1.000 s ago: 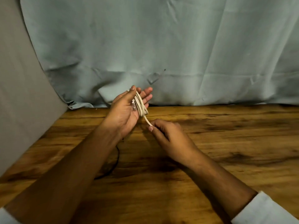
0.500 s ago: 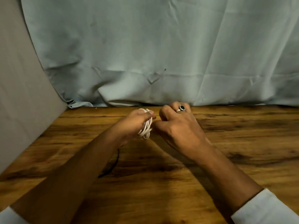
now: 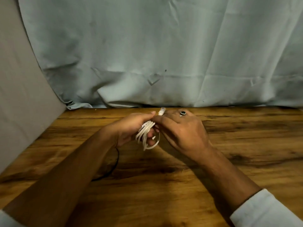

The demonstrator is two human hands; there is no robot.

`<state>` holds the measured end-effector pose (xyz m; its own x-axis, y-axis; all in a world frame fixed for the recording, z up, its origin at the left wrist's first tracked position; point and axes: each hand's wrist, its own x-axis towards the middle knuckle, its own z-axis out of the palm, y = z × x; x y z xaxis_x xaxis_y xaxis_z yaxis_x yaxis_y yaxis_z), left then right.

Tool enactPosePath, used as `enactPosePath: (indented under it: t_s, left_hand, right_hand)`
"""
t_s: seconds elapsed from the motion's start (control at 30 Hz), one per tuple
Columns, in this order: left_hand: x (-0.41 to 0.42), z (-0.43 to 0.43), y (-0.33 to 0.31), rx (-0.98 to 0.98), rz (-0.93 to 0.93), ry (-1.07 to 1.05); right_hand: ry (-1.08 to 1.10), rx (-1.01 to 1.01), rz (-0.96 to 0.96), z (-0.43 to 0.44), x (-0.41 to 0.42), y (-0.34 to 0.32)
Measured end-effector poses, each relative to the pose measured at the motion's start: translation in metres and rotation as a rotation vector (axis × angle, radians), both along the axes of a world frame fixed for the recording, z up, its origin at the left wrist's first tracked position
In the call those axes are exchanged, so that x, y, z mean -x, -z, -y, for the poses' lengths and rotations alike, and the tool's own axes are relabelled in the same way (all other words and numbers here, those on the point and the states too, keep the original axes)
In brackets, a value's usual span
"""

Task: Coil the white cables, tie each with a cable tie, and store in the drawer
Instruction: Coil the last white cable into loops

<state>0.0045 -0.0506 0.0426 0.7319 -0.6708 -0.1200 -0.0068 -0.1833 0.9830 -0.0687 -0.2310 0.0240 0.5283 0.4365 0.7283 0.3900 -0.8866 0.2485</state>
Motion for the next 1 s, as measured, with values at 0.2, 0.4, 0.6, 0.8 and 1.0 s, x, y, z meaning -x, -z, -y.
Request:
enactPosePath:
  t_s: [0.2,0.4,0.6,0.8,1.0]
  left_hand:
    - [0.001,-0.002,-0.006,-0.065,0.041,0.1]
    - [-0.006,-0.016,-0.005,-0.076,0.065,0.279]
    - [-0.008,-0.013,0.003,-0.063,0.157,0.352]
    - [-0.007,-0.001,0.0,-0.078,0.431,0.183]
    - [-0.014,-0.004,0.001,-0.062,0.521,0.12]
  right_hand:
    - [-0.1,-0.164,-0.215,-0.008,0.0,0.007]
    - [-0.382,-0.72,-0.504,-0.011,-0.006,0.015]
    - [-0.349,-0.754,-0.489,-0.001,-0.008,0.014]
    - [-0.345,-0.863,-0.448,0.006,-0.014,0.017]
    - [-0.222,-0.652,-0.443,0.003,-0.017,0.018]
